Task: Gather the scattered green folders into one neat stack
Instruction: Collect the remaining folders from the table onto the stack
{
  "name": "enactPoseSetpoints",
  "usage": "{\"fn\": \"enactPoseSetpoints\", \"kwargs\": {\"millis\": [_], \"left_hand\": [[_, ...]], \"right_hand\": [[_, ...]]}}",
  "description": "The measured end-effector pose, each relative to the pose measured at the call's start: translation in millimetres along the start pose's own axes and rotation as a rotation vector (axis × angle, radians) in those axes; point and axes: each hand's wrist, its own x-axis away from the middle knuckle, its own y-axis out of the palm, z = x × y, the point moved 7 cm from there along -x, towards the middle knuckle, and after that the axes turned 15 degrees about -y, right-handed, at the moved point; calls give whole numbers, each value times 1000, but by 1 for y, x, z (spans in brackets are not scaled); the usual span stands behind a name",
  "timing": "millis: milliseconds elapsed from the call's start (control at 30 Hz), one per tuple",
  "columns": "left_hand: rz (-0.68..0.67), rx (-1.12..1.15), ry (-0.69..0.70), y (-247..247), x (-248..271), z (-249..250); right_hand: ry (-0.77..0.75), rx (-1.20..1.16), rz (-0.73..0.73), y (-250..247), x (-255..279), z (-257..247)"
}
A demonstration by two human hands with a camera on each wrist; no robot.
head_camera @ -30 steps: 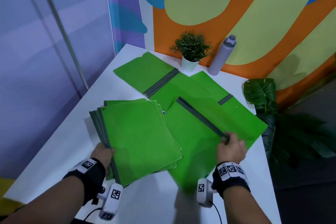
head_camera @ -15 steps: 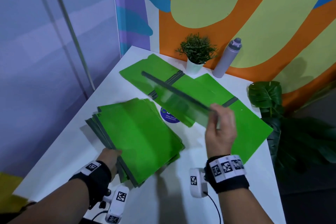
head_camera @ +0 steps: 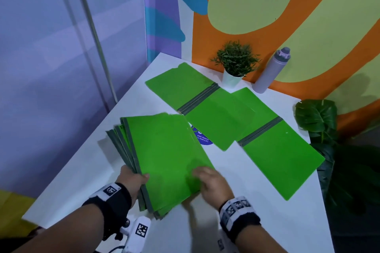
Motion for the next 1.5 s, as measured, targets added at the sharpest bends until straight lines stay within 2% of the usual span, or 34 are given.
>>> {"fn": "enactPoseSetpoints", "kwargs": {"millis": [67,100,167,200,333,433,567,600,733,867,1067,1167,1267,1333,1500], "left_hand": [[16,19,61,-8,-2,5],[9,20,90,-11,-2,7],[-12,36,152,-18,-1,11],[-19,55,178,-22,1,13],[-57,111,267,-34,12,22],[-63,116,300,-41,14,28],[-67,135,323,-42,14,36],[-68,143,326,-41,15,38],[-72,145,320,-31,13,43],[-148,126,291,-16,15,45],[-100,-60,269,-9,22,37],[-95,-132,278,-5,33,31],[-117,-285,272,3,45,19],[-158,-358,251,11,51,8],[-328,-456,252,43,65,-14]], "right_hand": [[223,108,89,-26,4,49],[366,162,76,-35,8,75],[666,229,-84,-43,20,122],[768,246,-166,-45,25,139],[919,222,-275,-43,19,177],[939,213,-335,-35,7,194],[815,214,-510,-15,1,192],[815,209,-512,-13,5,186],[796,196,-466,-6,30,144],[719,262,-442,-1,60,95],[667,308,-549,12,121,26],[599,358,-465,9,144,9],[504,261,-262,0,155,-2],[594,164,-128,-13,155,1],[1017,-482,315,-22,157,18]]}}
